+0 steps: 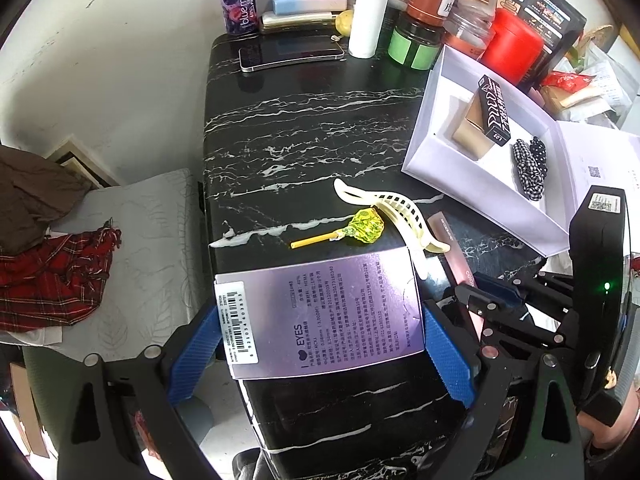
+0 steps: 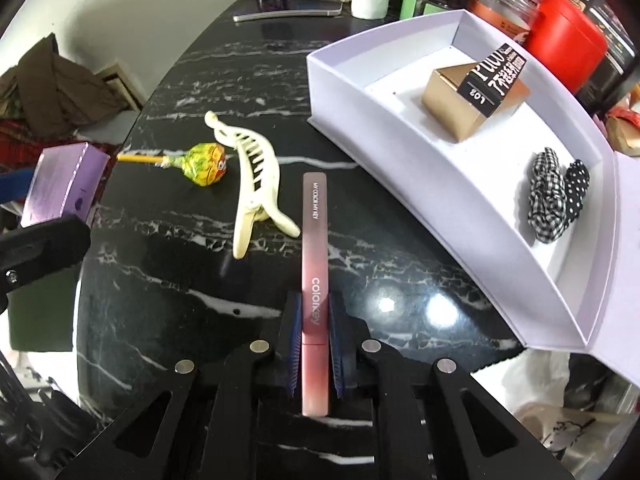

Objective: Organize rigid objects
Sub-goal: 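Grasp and lift the pink Colorkey lip gloss tube with the right tool, then carry the purple box with the left tool while the right tool carries the pink tube toward the box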

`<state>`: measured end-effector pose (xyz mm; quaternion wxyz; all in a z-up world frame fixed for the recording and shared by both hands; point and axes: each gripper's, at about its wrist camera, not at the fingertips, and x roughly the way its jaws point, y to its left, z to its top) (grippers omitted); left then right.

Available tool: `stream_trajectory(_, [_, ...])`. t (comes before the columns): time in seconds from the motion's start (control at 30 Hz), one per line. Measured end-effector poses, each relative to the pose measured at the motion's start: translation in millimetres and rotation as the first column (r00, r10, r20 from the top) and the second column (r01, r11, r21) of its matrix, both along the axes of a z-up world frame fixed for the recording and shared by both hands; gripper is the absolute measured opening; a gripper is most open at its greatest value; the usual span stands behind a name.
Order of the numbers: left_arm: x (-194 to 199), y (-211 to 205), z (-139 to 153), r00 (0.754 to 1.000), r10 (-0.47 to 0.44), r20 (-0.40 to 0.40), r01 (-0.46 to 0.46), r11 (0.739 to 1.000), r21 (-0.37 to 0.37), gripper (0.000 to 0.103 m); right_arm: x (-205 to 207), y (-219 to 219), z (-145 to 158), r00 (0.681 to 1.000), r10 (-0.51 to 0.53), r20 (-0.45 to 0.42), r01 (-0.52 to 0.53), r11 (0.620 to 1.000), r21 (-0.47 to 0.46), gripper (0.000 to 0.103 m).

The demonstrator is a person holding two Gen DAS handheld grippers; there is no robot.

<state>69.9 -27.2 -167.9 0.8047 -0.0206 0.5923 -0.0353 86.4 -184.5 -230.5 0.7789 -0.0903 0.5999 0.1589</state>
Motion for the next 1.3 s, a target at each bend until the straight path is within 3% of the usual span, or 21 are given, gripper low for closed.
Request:
stream_trajectory(0.3, [-15, 6, 16, 1.000, 0.002, 0.029, -0.002, 1.000, -0.002, 0.097, -14, 6, 5, 0.999, -0.026, -0.033, 0.027, 0.999, 0.022, 0.013])
stream_trajectory(1.3, [-57, 23, 68, 0.993, -0.022, 0.115, 0.018, 0.999, 0.031, 0.097, -75, 39, 91, 0.999, 0.034, 0.032, -0.037, 0.993, 0.112, 0.013])
